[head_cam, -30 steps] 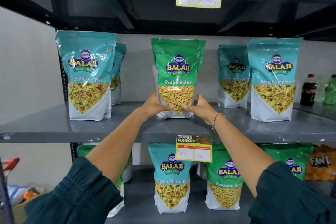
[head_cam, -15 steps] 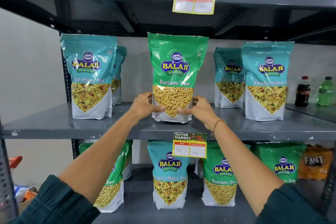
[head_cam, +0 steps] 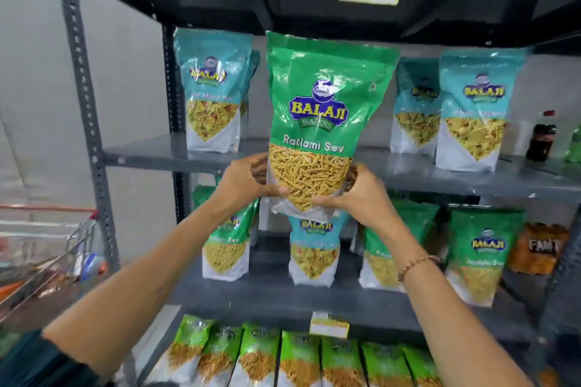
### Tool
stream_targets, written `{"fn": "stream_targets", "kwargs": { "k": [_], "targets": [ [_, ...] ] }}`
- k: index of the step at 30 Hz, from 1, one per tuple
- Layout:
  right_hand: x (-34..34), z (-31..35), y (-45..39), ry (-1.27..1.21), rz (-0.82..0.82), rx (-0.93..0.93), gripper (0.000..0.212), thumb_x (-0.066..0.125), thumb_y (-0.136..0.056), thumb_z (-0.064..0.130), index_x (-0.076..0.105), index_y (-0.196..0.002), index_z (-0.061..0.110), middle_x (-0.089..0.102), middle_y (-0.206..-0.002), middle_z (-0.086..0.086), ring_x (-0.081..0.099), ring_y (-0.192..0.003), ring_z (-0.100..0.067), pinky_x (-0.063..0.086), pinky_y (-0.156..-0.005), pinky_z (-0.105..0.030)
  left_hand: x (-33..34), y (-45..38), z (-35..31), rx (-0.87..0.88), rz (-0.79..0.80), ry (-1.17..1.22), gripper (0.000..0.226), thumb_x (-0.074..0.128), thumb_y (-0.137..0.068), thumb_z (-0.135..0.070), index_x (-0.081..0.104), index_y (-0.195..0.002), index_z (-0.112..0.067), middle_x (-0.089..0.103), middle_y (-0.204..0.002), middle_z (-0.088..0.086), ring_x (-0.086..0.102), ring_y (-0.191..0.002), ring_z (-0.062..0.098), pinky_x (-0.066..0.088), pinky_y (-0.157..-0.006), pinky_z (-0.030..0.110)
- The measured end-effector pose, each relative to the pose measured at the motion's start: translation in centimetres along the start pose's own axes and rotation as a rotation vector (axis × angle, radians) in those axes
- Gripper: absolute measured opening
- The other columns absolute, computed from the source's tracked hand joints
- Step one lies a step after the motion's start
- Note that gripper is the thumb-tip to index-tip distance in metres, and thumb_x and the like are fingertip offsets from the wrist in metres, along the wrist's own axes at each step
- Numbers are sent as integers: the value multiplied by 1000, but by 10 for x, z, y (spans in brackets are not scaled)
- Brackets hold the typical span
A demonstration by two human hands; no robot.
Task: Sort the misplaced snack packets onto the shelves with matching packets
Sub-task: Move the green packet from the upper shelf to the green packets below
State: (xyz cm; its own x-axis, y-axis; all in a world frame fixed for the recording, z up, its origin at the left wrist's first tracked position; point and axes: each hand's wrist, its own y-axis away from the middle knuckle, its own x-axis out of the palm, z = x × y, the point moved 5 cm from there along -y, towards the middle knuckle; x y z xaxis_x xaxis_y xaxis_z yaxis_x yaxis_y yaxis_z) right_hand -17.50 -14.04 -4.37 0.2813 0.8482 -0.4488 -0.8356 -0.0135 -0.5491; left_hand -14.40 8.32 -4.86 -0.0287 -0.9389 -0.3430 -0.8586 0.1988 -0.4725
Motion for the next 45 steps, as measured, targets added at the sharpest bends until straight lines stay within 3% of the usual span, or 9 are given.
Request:
{"fn": "stream_targets", "kwargs": {
  "k": [5, 8, 13, 18, 23, 27, 33, 38, 45],
  "targets": [
    [40, -44, 44, 25, 65, 37, 80, 90, -43, 45, 54, -110, 20, 66, -104, 5, 60, -96, -14, 47, -83, -27, 17, 49, 46, -69, 33, -89, 82, 88, -40, -43, 62, -116, -27, 71, -107, -14, 67, -95, -2, 52, -86, 18],
    [67, -79, 64, -29, 93, 82, 73, 91, -42, 40, 55, -103, 24, 63, -95, 10, 60, -93, -12, 43, -73, -16, 27, 69, 86, -161, 23, -149, 72, 90, -45, -32, 64, -112, -24, 72, -103, -15, 68, -92, -2, 53, -88, 20],
    [112, -139, 79, -69, 114, 157, 70, 92, -44, 35, 51, -100, 27, 59, -84, 18, 58, -82, -9, 37, -60, 2, 46, 78, 147, -366, 4, -263, 90, 90, -45, -30, 55, -124, -9, 64, -124, 9, 61, -114, 23, 48, -101, 40],
    [155, -187, 71, -51, 196, 248, 80, 92, -44, 33, 51, -111, 17, 68, -96, -1, 63, -87, -17, 51, -76, -27, 57, 69, 193, -515, 51, -425, 93, 86, -41, -40, 52, -119, -4, 65, -112, 15, 60, -108, 33, 48, -97, 44],
    [203, -214, 57, -30, 224, 251, 81, 92, -46, 25, 53, -115, 9, 58, -81, 7, 46, -62, 3, 34, -50, 3, 49, 65, 238, -605, -26, -463, 79, 90, -43, -31, 58, -107, 2, 70, -92, 15, 63, -89, 30, 48, -77, 30],
    [229, -230, 41, 9, 273, 256, 84, 91, -48, 29, 49, -119, 9, 68, -92, -6, 54, -68, -6, 40, -57, -5, 42, 58, 264, -663, -75, -458, 65, 89, -42, -33, 57, -91, -4, 67, -88, 15, 60, -84, 26, 54, -85, 45],
    [251, -246, 27, 6, 294, 267, 72, 89, -55, 26, 51, -113, 8, 71, -101, -13, 65, -84, -21, 47, -64, -21, 33, 47, 284, -708, -117, -480, 73, 90, -43, -30, 61, -103, 0, 70, -99, 17, 64, -94, 31, 49, -81, 34],
    [259, -249, 19, 46, 339, 223, 66, 86, -61, 25, 48, -112, 7, 68, -93, -11, 54, -67, -8, 34, -48, -6, 35, 45, 292, -661, -143, -435, 75, 87, -52, -23, 55, -118, -4, 69, -107, 15, 56, -83, 21, 42, -72, 28],
    [249, -254, 26, -6, 362, 171, 57, 77, -73, 21, 52, -122, 10, 66, -114, -8, 62, -97, -15, 52, -83, -29, 59, 62, 293, -728, -105, -640, 73, 79, -70, -22, 42, -126, 7, 56, -123, 26, 49, -115, 38, 38, -93, 39]
  ]
}}
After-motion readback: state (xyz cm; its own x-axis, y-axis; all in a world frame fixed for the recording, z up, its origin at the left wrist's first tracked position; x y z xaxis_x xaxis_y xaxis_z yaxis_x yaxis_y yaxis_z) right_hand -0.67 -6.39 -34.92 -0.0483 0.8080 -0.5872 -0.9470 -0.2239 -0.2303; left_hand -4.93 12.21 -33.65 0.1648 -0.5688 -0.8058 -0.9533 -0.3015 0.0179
